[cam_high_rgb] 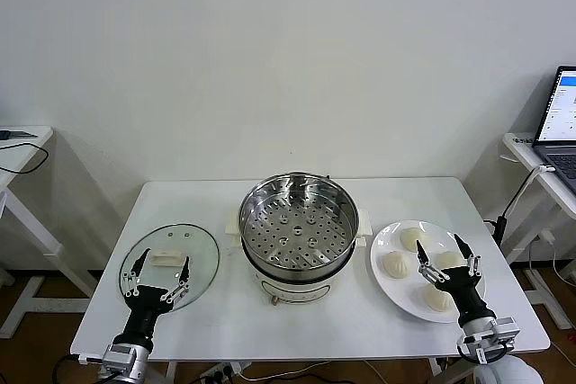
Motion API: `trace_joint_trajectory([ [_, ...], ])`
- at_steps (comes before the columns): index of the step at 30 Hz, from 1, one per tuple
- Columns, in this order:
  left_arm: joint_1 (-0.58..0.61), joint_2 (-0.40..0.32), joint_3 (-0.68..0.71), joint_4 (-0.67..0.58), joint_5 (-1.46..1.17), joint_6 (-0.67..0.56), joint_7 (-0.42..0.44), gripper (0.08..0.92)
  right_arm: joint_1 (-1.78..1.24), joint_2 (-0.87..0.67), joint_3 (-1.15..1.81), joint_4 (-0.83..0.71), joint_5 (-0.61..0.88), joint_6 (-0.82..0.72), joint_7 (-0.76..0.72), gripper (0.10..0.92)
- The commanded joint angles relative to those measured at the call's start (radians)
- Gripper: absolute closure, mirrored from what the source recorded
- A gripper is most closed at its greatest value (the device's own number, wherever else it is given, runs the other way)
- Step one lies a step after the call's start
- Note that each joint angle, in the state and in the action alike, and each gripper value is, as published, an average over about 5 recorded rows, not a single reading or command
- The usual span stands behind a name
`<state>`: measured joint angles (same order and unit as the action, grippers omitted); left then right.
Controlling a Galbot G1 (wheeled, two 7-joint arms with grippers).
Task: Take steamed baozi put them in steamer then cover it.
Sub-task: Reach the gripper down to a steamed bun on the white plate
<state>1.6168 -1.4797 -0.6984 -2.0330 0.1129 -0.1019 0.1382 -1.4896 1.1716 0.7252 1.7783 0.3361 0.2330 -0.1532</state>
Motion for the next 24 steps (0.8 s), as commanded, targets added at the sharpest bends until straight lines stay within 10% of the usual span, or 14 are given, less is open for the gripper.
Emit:
trace_joint_trajectory([
  [1, 0.000, 0.002, -0.003, 0.001, 0.000, -0.001, 0.001, 0.177, 0.001, -0.001, 0.001, 0.001, 0.003, -0.002, -0.003, 0.203],
  [11, 0.004, 0.020, -0.011, -0.001, -0.002, -0.007, 0.002, 0.177, 0.050, -0.053, 0.017, -0.012, -0.022, -0.017, -0.005, 0.203],
  [24, -0.003, 0.037, -0.005, -0.024, -0.004, -0.006, 0.002, 0.177, 0.257, -0.421, -0.124, -0.148, -0.422, -0.156, -0.079, 0.203],
])
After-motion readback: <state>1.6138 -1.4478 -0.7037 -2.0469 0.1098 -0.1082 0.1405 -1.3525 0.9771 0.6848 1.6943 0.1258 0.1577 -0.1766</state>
